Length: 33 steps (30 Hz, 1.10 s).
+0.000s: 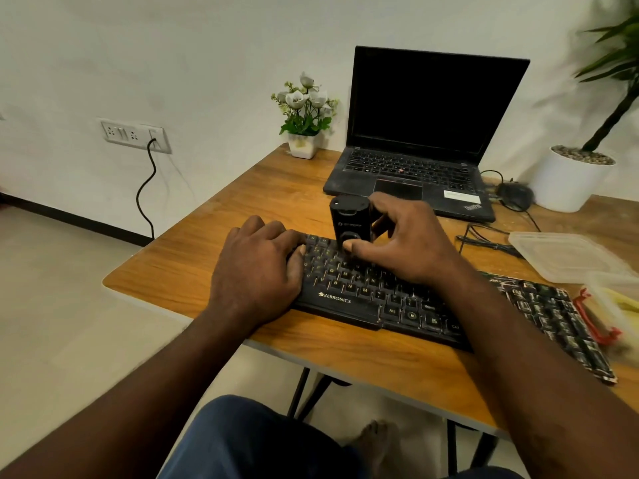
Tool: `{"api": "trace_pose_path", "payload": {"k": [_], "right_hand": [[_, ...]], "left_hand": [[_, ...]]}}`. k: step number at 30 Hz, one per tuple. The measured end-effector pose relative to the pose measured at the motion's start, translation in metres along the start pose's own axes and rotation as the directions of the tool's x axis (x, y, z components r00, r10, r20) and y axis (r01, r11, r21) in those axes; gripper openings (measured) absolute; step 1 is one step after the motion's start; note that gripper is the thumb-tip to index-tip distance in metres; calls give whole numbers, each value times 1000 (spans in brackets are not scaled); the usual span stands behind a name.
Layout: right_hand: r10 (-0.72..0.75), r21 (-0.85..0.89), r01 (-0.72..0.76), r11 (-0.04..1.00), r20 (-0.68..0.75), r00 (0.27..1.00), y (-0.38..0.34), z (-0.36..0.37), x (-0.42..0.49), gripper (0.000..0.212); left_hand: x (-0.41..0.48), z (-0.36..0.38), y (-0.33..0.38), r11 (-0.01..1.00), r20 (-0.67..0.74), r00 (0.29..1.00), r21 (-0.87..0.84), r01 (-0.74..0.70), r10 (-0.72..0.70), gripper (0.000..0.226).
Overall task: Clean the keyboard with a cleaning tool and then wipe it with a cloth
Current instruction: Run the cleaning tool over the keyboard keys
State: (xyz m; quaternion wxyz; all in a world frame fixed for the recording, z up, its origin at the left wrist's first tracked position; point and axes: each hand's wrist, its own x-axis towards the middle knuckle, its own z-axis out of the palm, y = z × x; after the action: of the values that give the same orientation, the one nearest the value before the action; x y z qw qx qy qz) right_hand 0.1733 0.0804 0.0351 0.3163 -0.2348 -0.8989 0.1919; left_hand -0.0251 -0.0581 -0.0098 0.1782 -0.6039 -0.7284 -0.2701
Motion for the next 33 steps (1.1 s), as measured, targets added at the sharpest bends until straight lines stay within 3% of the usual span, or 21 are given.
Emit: {"api": "trace_pose_path", "payload": {"k": [2, 6, 10, 14, 18, 22, 27, 30, 33], "right_hand": [[-45, 89, 38, 995, 75, 996, -3, 0, -5, 46], [14, -1, -14, 1000, -19, 1000, -3, 2, -4, 50], [-50, 85, 46, 995, 48, 998, -4, 3, -6, 50], [47, -63, -51, 997, -61, 997, 4, -3, -4, 42], [18, 112, -25, 993, 63, 998, 0, -7, -11, 40], [77, -42, -79, 996, -41, 996, 5, -9, -8, 40], [49, 77, -53, 996, 55, 997, 6, -12, -14, 40], [155, -95, -162, 982, -83, 984, 15, -20, -9, 45], [192, -14, -193, 981, -59, 980, 19, -28, -13, 45]], "left_hand": [[-1, 0, 1, 1000, -16, 1000, 5, -8, 8, 35], [-2, -1, 10, 1000, -32, 999, 1, -31, 31, 32], [-2, 2, 24, 996, 2, 996, -7, -88, 88, 31], [-1, 4, 23, 997, 14, 997, -9, -74, 74, 35], [-1, 4, 23, 997, 25, 996, -19, -81, 81, 37], [-1, 4, 22, 996, 28, 996, -33, -79, 80, 36], [-2, 2, 23, 991, 25, 993, -68, -112, 114, 35], [-1, 2, 23, 988, 24, 992, -94, -120, 123, 35], [-1, 2, 23, 987, 40, 991, -104, -123, 127, 35]]}}
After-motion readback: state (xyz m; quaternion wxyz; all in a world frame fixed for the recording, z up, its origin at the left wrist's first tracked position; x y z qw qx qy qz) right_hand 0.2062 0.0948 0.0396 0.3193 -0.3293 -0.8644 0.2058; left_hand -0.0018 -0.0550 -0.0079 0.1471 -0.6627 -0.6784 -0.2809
